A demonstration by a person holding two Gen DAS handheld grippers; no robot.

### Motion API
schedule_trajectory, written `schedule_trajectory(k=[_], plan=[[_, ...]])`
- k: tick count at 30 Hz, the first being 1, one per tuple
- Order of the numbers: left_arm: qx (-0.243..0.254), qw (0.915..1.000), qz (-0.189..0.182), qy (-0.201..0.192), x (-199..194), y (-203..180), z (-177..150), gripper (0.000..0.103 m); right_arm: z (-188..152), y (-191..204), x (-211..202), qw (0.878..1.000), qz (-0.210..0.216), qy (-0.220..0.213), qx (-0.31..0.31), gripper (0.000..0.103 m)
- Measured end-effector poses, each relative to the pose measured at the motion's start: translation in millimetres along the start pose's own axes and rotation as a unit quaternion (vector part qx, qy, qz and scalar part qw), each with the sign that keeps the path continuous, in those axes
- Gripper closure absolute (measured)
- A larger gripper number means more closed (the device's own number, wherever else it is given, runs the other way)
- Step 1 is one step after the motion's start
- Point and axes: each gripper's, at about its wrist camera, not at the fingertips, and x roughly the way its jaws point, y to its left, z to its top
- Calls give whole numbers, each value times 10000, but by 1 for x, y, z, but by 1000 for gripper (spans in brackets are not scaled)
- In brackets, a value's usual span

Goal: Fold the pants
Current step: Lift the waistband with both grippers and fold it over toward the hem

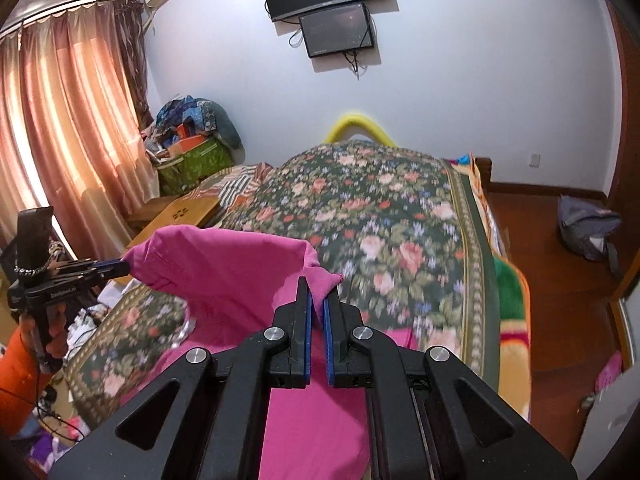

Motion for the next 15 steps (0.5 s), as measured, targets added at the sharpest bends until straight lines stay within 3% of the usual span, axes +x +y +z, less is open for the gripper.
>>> schedule_trajectory(k=[15], plan=[[-44, 9989, -239, 404, -26, -9, -99, 96, -98, 13, -28, 9979, 67, 637, 107, 98]])
